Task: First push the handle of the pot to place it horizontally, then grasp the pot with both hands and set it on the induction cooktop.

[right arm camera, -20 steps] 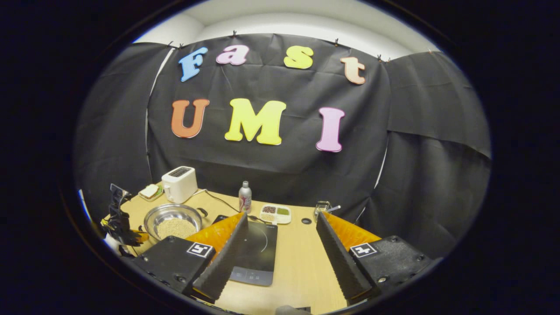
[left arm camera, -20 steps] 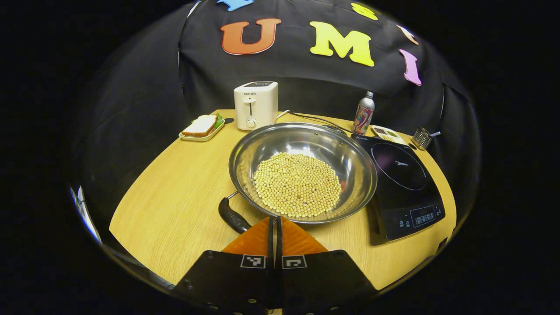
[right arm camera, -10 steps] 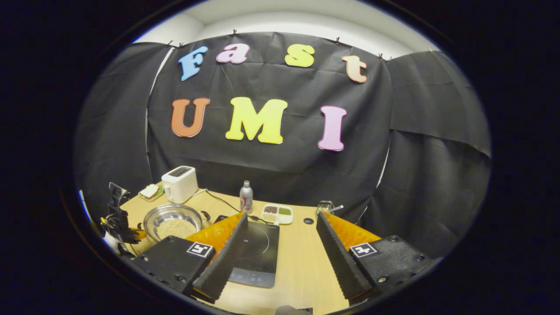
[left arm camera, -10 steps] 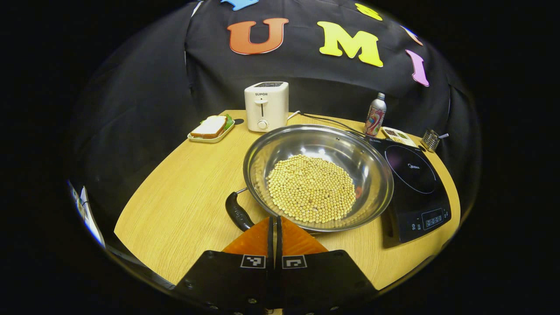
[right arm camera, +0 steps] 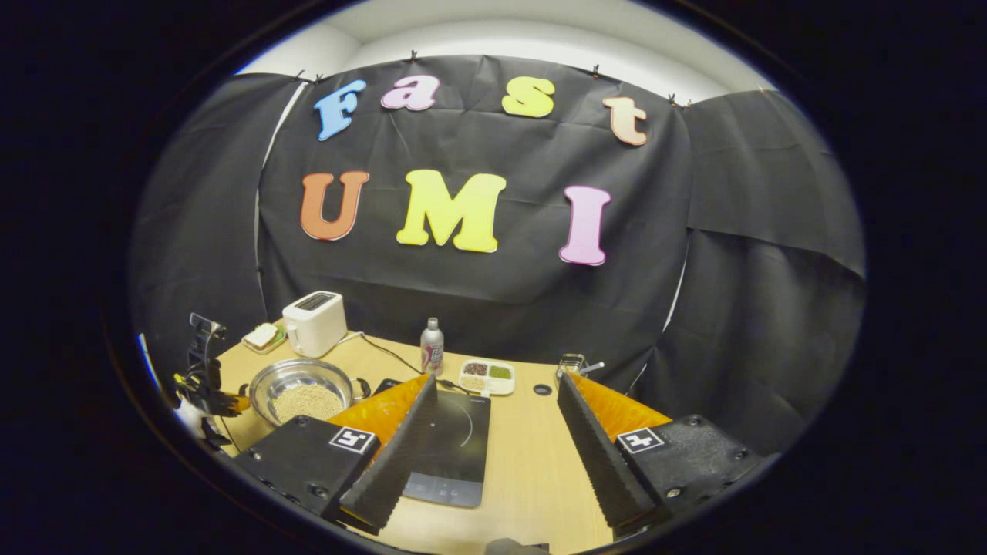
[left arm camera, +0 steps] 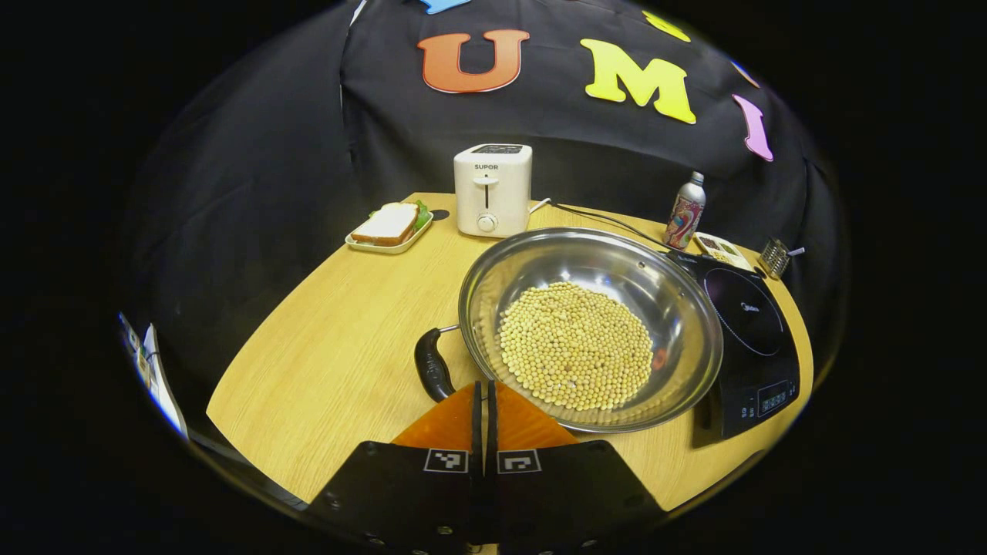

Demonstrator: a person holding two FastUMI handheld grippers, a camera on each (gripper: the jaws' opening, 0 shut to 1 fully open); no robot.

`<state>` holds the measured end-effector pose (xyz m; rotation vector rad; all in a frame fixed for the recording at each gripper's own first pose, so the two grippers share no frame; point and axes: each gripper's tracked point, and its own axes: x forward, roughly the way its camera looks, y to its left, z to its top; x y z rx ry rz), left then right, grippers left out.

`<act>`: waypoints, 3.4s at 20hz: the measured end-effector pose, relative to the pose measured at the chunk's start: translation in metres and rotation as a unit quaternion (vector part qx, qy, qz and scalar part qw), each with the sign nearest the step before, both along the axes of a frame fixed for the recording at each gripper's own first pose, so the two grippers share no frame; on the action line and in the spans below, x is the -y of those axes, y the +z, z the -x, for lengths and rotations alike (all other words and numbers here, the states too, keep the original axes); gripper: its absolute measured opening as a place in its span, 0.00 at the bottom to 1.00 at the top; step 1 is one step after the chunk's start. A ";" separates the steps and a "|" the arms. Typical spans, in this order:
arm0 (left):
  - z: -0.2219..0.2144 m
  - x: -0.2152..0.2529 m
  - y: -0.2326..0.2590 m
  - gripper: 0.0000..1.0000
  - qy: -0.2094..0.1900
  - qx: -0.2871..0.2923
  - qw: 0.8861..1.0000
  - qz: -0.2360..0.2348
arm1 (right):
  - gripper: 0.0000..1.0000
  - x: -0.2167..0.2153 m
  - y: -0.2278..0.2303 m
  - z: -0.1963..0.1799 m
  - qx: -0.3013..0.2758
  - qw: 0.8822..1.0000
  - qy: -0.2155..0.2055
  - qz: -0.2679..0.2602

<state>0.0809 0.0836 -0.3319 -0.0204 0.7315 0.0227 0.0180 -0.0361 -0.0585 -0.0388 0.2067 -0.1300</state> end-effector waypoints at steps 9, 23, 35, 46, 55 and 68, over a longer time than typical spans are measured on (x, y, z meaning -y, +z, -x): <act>-0.021 -0.017 -0.002 0.00 0.009 -0.003 1.000 -0.003 | 0.97 -0.007 -0.002 -0.007 -0.004 1.000 0.005 -0.006; -0.056 -0.047 -0.006 0.00 0.019 0.000 1.000 -0.012 | 0.97 -0.013 -0.002 -0.013 -0.005 1.000 0.007 -0.009; -0.083 -0.054 -0.007 0.00 0.017 0.004 1.000 0.001 | 0.97 -0.022 0.001 -0.010 -0.009 1.000 0.013 -0.001; -0.043 -0.082 0.025 0.00 0.086 0.015 0.996 0.005 | 0.97 -0.016 -0.004 0.012 -0.002 1.000 0.019 -0.004; 0.023 -0.059 0.107 0.95 0.022 0.075 0.997 0.005 | 0.97 -0.055 -0.049 0.014 -0.026 0.994 0.096 -0.050; -0.085 -0.044 0.036 0.98 -0.084 0.029 0.996 -0.005 | 0.97 -0.232 -0.195 -0.139 -0.195 0.967 0.112 -0.117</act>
